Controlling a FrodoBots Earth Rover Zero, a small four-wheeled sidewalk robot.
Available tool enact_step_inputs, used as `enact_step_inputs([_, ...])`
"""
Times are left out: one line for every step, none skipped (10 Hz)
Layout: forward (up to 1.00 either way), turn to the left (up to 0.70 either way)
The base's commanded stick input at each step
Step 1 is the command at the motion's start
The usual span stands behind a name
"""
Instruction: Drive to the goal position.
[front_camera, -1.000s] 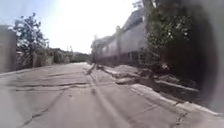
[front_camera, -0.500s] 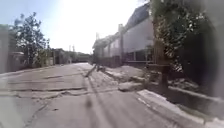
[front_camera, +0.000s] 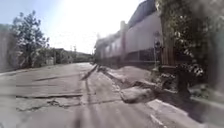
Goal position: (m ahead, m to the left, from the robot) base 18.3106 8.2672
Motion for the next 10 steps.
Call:
enact_step_inputs([1.0,0.38])
enact_step_inputs([1.0,0.36])
enact_step_inputs([1.0,0.0])
enact_step_inputs([1.0,0.0])
enact_step_inputs([1.0,0.0])
enact_step_inputs([1.0,0.0])
enact_step_inputs([1.0,0.0])
enact_step_inputs([1.0,0.0])
enact_step_inputs([1.0,0.0])
enact_step_inputs([1.0,0.0])
